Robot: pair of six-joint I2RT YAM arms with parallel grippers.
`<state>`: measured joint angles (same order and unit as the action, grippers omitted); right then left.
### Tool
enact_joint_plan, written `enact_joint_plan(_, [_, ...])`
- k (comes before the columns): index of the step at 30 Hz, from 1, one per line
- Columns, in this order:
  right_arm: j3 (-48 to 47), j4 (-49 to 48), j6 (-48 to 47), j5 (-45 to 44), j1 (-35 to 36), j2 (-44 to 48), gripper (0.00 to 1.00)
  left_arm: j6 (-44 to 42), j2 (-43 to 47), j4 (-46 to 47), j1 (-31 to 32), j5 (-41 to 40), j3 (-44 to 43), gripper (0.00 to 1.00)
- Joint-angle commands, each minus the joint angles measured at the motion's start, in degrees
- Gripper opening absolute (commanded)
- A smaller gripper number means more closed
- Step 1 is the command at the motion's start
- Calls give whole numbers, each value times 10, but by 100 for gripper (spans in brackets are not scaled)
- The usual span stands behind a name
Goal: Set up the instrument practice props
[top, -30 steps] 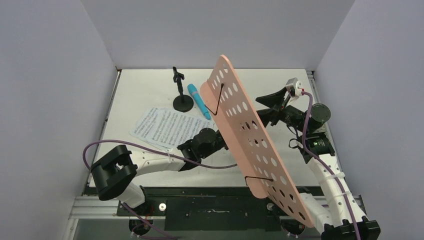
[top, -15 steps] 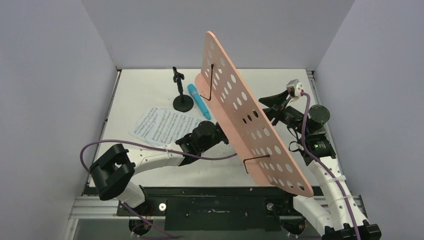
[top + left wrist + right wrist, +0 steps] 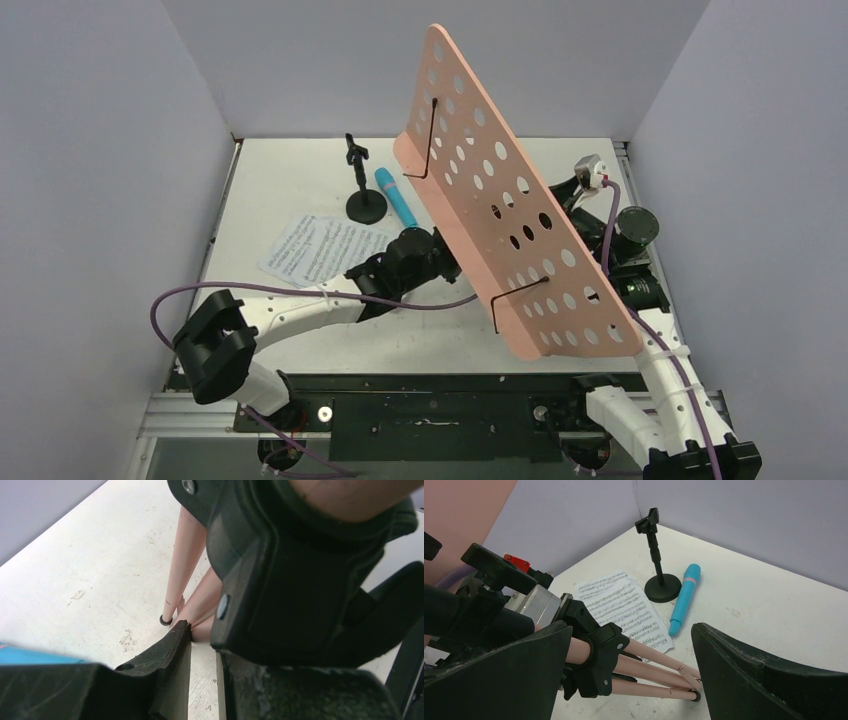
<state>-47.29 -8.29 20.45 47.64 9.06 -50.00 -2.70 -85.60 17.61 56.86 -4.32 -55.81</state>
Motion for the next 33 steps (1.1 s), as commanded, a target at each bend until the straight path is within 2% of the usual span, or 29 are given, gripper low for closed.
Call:
enact_joint_plan(1, [-22,-45,11,32,5,-3,94,86,51,-3,-4,27,-56,0])
enact_joint_plan(12, [-28,-67,27,59,8,-10,95,114,67,-18,-11,43,-60,0])
enact_joint_plan(25, [-57,-11,-20,104,9,13,96,117,82,-49,-17,81,-70,0])
enact_joint_plan(30, [-57,-25,-6,126,9,17,96,115,81,-53,-17,90,-75,0])
enact_joint_plan(33, [-48,-76,34,138,11,14,96,112,79,-63,-17,100,-83,0])
